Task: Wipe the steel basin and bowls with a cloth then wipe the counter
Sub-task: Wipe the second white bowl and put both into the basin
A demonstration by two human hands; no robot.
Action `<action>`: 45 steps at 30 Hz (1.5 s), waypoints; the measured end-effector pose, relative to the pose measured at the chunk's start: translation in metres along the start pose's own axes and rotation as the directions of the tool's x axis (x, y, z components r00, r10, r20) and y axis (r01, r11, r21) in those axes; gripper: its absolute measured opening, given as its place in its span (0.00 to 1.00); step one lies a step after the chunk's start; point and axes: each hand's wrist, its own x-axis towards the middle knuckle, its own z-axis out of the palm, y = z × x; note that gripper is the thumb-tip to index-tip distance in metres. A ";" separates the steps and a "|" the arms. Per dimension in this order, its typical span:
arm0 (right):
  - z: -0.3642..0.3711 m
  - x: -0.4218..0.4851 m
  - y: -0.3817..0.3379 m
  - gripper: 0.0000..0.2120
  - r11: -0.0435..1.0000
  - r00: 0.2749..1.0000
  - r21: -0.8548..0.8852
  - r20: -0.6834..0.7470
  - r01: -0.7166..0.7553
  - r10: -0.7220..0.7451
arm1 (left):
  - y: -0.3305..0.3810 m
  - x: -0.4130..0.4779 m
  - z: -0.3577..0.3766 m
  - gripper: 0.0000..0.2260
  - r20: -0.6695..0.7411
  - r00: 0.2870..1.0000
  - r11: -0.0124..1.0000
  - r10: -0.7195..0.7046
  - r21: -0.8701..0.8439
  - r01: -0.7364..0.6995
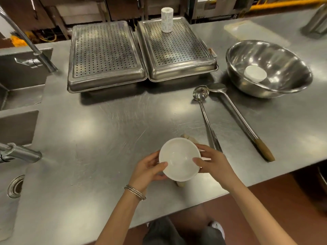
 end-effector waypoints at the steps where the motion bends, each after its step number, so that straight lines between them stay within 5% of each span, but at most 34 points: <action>1: -0.010 -0.004 0.001 0.20 1.000 1.000 0.001 -0.001 0.003 -0.003 | -0.002 -0.001 0.010 0.16 -0.002 1.000 1.000 -0.002 -0.003 0.002; 9: -0.133 -0.039 0.020 0.19 0.997 0.999 -0.073 -0.037 0.032 -0.035 | -0.034 -0.013 0.136 0.18 -0.033 0.999 0.999 -0.027 -0.042 0.025; 15: -0.250 -0.063 0.028 0.19 0.989 0.988 -0.125 -0.125 0.075 -0.091 | -0.052 -0.008 0.243 0.10 0.027 0.997 0.994 0.070 0.077 -0.072; 17: -0.288 -0.069 0.026 0.18 0.989 0.982 -0.133 -0.166 0.066 -0.088 | -0.055 0.000 0.265 0.09 -0.002 0.981 0.950 0.193 0.250 -0.187; 18: -0.307 -0.070 0.024 0.18 0.989 0.979 -0.132 -0.187 0.061 -0.085 | -0.056 0.006 0.273 0.09 -0.015 0.949 0.840 0.316 0.469 -0.273; 20: -0.342 -0.066 0.020 0.17 0.992 0.972 -0.118 -0.224 0.049 -0.075 | -0.053 0.021 0.287 0.18 0.128 0.846 0.343 0.518 0.875 -0.342; 21: -0.358 -0.062 0.018 0.16 0.995 0.969 -0.095 -0.240 0.043 -0.064 | -0.052 0.030 0.295 0.23 0.225 0.801 0.103 0.554 0.937 -0.334; 22: -0.373 -0.056 0.017 0.16 0.997 0.967 -0.068 -0.249 0.038 -0.053 | -0.049 0.041 0.303 0.25 0.283 0.779 -0.046 0.560 0.949 -0.312; 24: -0.395 -0.042 0.015 0.15 0.999 0.966 -0.035 -0.255 0.029 -0.037 | -0.044 0.057 0.319 0.27 0.321 0.776 -0.170 0.543 0.947 -0.272; 30: -0.452 0.019 0.007 0.16 0.999 0.965 -0.001 -0.261 0.037 -0.035 | -0.041 0.125 0.370 0.28 0.342 0.820 -0.237 0.458 0.937 -0.259; 37: -0.503 0.114 -0.045 0.15 0.996 0.972 -0.025 -0.218 0.089 -0.092 | -0.002 0.213 0.425 0.27 0.348 0.768 -0.206 0.537 0.938 -0.280; 45: -0.531 0.254 -0.067 0.17 0.994 0.983 -0.077 -0.160 0.084 -0.095 | 0.015 0.293 0.462 0.30 0.235 0.843 -0.120 0.484 0.972 -0.201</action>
